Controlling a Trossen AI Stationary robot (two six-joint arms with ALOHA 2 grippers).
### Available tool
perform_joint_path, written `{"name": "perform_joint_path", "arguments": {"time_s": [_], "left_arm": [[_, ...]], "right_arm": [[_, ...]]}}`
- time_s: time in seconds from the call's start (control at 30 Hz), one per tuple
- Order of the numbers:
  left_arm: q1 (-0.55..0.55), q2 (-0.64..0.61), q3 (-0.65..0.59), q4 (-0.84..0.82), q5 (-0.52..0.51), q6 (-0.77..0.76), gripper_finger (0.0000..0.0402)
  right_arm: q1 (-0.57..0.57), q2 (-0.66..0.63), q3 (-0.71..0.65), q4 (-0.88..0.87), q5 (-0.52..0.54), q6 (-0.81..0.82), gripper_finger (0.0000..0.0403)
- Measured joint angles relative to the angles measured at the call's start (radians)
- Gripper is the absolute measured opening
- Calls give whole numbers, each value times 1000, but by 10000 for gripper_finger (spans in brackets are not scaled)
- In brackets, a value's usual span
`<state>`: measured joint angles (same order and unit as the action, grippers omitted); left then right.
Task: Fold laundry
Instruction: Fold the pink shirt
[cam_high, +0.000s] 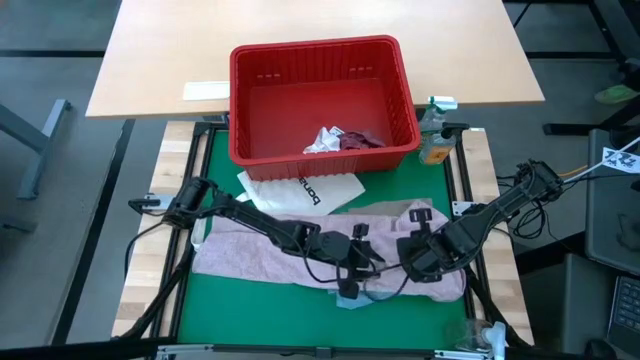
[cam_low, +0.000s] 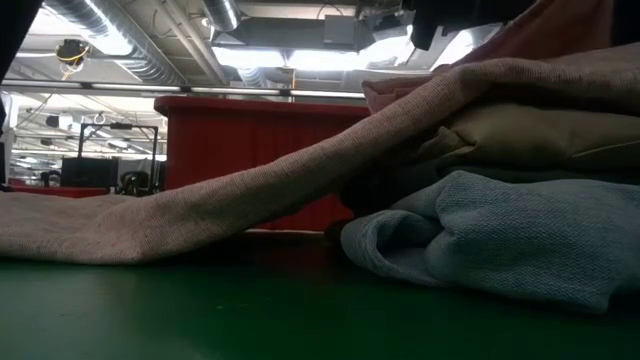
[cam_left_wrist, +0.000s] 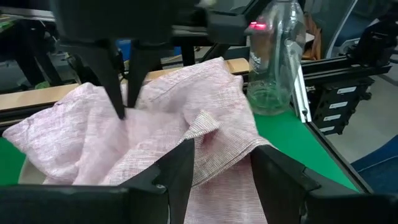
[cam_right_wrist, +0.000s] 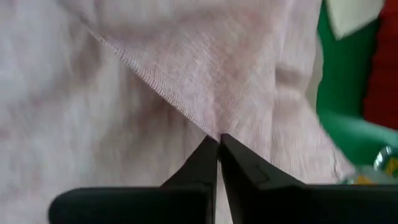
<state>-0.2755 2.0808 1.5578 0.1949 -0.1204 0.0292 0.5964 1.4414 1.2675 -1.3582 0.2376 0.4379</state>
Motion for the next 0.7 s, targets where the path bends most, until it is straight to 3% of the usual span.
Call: {"name": "perform_joint_path", "arguments": {"time_s": [0.2, 0.7], "left_arm": [[-18, 0, 0, 2, 2, 0, 154], [-62, -26, 0, -3, 8, 7, 153]], "right_arm": [[0, 0, -1, -118, -42, 2, 4], [0, 0, -1, -122, -142, -1, 9]]}}
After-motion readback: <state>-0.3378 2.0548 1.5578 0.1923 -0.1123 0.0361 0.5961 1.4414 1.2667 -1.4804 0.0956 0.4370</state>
